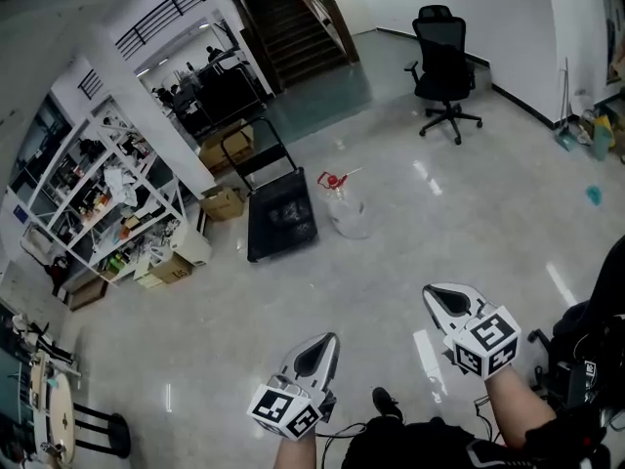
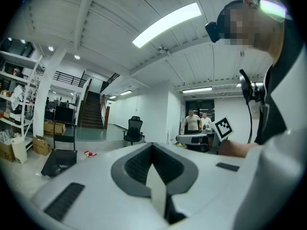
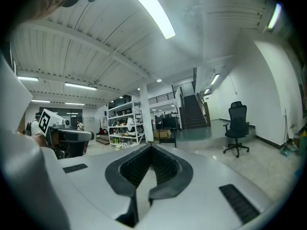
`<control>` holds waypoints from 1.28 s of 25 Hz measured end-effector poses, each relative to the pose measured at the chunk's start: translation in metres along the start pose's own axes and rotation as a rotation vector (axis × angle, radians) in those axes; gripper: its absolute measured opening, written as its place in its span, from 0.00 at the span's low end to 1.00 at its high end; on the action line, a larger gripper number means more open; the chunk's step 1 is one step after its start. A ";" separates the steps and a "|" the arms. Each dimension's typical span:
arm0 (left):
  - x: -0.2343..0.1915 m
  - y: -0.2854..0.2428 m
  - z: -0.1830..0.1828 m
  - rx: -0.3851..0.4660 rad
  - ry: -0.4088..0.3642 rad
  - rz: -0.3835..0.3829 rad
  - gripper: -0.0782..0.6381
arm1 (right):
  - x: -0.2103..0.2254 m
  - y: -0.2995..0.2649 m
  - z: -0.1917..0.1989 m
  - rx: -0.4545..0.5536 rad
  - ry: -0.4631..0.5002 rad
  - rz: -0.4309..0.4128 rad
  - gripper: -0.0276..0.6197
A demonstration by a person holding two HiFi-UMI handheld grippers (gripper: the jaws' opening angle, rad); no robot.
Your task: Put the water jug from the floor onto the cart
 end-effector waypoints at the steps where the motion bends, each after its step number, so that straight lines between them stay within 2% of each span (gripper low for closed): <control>1: -0.012 -0.005 0.002 0.007 0.007 -0.001 0.10 | 0.002 -0.012 0.000 -0.009 0.008 0.000 0.03; 9: -0.139 -0.036 -0.014 0.050 0.042 0.011 0.10 | 0.004 -0.127 -0.026 -0.041 0.024 0.046 0.03; 14: -0.213 -0.055 -0.016 0.057 0.073 0.027 0.10 | -0.004 -0.202 -0.039 -0.049 0.062 0.024 0.03; 17: -0.242 -0.073 -0.020 0.067 0.077 0.042 0.10 | 0.003 -0.239 -0.046 -0.069 0.072 0.012 0.03; 24: -0.304 -0.136 -0.030 0.050 0.070 0.021 0.10 | 0.056 -0.320 -0.063 -0.055 0.063 0.007 0.03; 32: -0.356 -0.255 -0.067 0.013 0.029 -0.017 0.10 | 0.163 -0.414 -0.098 -0.026 0.052 -0.054 0.03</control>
Point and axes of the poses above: the fingertips, and each gripper's own axes: y backward along the fingers, x to its right, z out of its underside, the point moved 4 cm from there along y, backward along the fingers, and after that the axes turned 4 degrees about -z, right-handed, at the moved point
